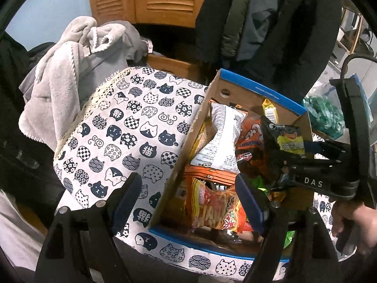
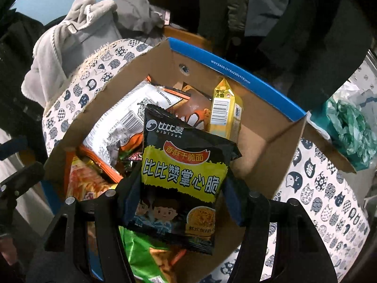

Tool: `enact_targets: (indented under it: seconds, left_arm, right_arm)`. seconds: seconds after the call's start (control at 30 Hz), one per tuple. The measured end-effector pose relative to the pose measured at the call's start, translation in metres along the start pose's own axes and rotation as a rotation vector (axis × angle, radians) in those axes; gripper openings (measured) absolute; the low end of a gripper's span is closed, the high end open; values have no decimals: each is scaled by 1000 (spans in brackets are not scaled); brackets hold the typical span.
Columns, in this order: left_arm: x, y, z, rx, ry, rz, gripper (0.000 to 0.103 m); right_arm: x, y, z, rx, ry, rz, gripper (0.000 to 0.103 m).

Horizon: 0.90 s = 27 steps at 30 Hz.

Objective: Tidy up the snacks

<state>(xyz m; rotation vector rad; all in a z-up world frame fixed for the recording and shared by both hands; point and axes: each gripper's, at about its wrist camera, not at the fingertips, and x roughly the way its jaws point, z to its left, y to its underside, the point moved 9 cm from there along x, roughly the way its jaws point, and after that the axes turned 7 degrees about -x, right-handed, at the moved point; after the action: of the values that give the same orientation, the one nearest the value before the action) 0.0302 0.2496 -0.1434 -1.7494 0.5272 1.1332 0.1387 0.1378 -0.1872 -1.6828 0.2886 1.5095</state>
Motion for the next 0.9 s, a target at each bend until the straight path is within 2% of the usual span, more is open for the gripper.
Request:
enact_targets:
  seconds: [0.13,0.27,0.37,0.63,0.77,0.9]
  left_arm:
    - [-2,0,2,0,-2,1,83]
    - [-8,0,2,-20,15,2,88]
    - [-19,-3,-3,-14,26,-28,88]
    - [-56,-7,-28,35,56,-106,94]
    - [-77,-9,-44,69,78,-160,102]
    - [-93,-9,-60,120,75,-209,102]
  right_arm:
    - [-9,-1,-4,16,9,-27,75]
    - [-32,-4,-6,15,17,-73,76]
    - [-57,-2,-9,15,29,-108,78]
    - [-138,13,-23,60,100,-242,82]
    - [-167,23,-29,76,130,-297,82]
    - [-187,39,-34,108,132,-335,82]
